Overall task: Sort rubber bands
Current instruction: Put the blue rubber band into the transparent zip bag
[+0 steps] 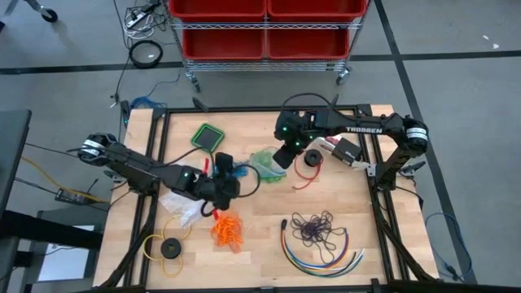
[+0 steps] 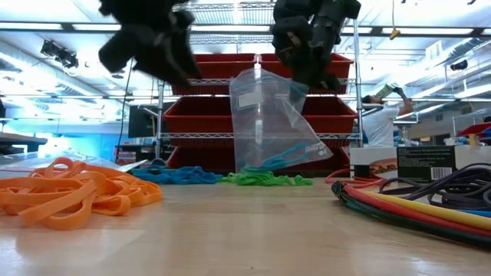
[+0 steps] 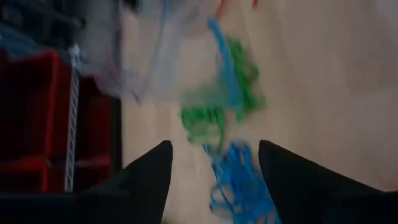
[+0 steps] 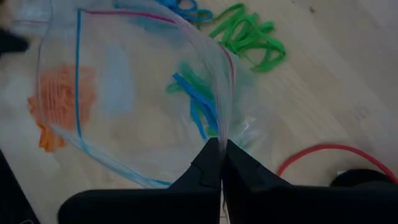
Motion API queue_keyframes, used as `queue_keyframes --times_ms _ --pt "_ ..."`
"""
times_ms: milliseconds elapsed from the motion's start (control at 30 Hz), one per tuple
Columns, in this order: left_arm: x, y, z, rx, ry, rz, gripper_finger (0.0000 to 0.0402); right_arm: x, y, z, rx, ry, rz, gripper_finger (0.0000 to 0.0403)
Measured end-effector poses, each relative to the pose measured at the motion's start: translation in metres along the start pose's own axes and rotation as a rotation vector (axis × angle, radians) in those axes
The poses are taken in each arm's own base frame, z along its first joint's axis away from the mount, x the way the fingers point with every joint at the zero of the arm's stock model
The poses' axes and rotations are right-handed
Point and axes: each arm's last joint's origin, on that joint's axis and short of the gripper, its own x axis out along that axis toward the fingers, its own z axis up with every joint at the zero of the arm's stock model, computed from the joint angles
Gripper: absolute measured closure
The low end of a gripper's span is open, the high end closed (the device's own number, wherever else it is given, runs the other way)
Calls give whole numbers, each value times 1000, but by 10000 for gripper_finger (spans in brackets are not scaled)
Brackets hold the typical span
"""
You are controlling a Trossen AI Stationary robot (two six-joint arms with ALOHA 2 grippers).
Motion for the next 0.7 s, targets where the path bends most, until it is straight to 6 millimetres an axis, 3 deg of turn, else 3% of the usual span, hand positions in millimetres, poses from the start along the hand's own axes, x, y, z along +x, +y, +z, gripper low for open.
queue_keyframes --times_ms 333,500,700 --pt "51 -14 -62 -125 32 -157 180 2 10 -4 -34 -4 8 403" --pt "77 -6 -94 -254 13 -244 199 2 10 -3 -36 -27 -1 403" --pt "92 11 -112 -384 -31 -336 234 2 11 0 -49 -61 1 403"
